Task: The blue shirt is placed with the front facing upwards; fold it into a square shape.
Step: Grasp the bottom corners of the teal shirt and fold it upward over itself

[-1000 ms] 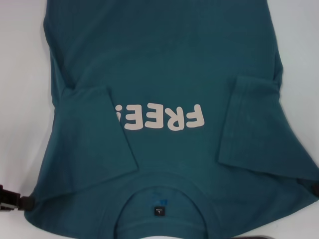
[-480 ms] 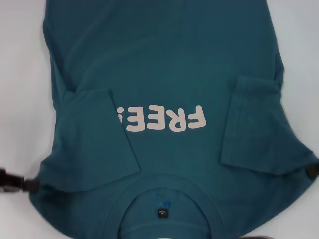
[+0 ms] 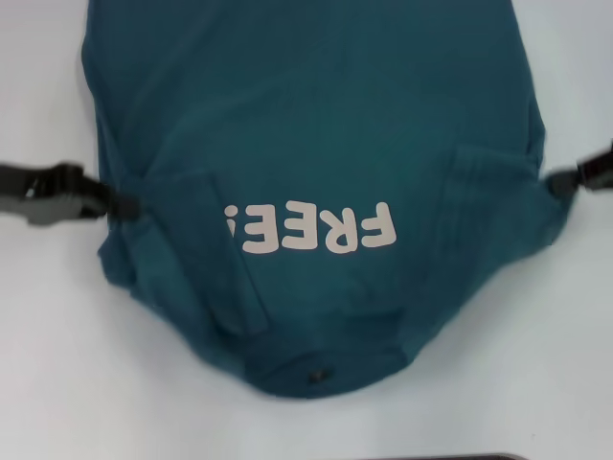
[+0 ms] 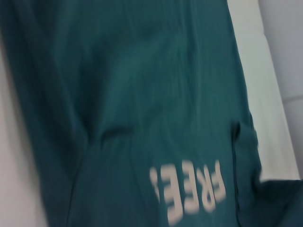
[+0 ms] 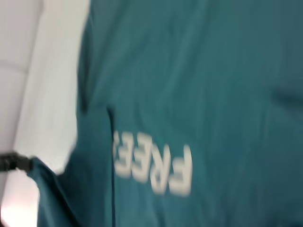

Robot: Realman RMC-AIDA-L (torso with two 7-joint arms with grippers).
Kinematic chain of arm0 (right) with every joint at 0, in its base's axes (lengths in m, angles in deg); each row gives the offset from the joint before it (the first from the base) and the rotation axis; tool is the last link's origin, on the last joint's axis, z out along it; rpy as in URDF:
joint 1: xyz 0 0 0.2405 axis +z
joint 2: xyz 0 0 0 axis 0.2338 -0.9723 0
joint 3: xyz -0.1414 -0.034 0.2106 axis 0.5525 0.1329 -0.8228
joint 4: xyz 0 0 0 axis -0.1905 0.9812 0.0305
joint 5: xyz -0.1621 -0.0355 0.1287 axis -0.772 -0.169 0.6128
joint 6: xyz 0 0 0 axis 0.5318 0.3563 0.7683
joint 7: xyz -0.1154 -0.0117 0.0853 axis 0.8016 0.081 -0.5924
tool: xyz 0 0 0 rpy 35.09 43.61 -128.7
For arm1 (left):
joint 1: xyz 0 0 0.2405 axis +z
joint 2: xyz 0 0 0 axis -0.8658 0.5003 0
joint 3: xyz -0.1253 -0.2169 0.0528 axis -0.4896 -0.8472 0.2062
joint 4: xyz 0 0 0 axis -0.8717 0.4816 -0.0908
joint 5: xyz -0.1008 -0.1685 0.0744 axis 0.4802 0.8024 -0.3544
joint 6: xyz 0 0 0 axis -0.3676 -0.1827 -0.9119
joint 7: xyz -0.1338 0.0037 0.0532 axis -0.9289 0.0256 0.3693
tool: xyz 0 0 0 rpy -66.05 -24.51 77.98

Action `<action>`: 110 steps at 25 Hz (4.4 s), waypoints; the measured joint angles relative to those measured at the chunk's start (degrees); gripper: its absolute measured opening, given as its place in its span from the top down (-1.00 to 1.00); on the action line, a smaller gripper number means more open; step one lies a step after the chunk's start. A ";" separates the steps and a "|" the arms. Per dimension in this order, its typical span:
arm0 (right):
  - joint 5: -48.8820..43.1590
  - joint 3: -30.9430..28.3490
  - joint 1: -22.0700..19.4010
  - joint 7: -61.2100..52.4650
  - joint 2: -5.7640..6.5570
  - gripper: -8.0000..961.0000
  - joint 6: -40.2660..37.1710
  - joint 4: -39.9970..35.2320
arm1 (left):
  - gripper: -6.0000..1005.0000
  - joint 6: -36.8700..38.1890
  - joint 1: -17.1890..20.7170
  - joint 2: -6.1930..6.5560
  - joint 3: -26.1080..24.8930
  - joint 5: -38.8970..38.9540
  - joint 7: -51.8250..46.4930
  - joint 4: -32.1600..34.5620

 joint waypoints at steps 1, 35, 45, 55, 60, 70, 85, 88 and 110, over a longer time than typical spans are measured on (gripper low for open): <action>1.10 -0.41 0.37 -0.13 -0.09 0.97 1.21 -0.01 | 0.96 -1.58 -0.95 -0.17 0.07 0.00 -0.67 0.03; 3.14 11.20 9.23 -0.40 -3.90 0.97 40.15 0.06 | 0.96 -39.52 -12.94 -2.67 3.95 0.13 -8.40 4.94; 2.97 15.53 10.20 -0.47 -4.61 0.97 47.27 0.35 | 0.96 -45.11 -13.71 -3.37 4.41 0.20 -7.62 4.22; 1.21 15.59 10.10 -1.26 -4.30 0.97 50.51 0.21 | 0.96 -51.85 -15.59 -3.55 10.31 0.20 -7.58 5.18; -2.26 15.70 10.71 -1.17 -5.80 0.97 53.78 0.29 | 0.96 -53.02 -16.07 -3.58 11.58 0.20 -7.57 6.01; -2.88 17.24 11.97 -0.54 -6.46 0.97 58.14 1.34 | 0.96 -53.49 -16.49 -3.56 11.57 0.20 -7.53 6.02; -2.87 20.04 12.61 -0.84 -7.19 0.97 64.16 2.32 | 0.92 -57.15 -17.05 -4.34 11.64 0.20 -7.44 6.43; -2.97 20.88 12.73 -0.45 -7.67 0.97 64.83 2.82 | 0.91 -57.29 -17.15 -4.65 11.64 0.18 -7.12 6.52; -5.35 23.19 13.40 -0.39 -8.50 0.97 67.70 3.11 | 0.79 -59.25 -16.87 -4.97 13.06 0.02 -7.41 6.24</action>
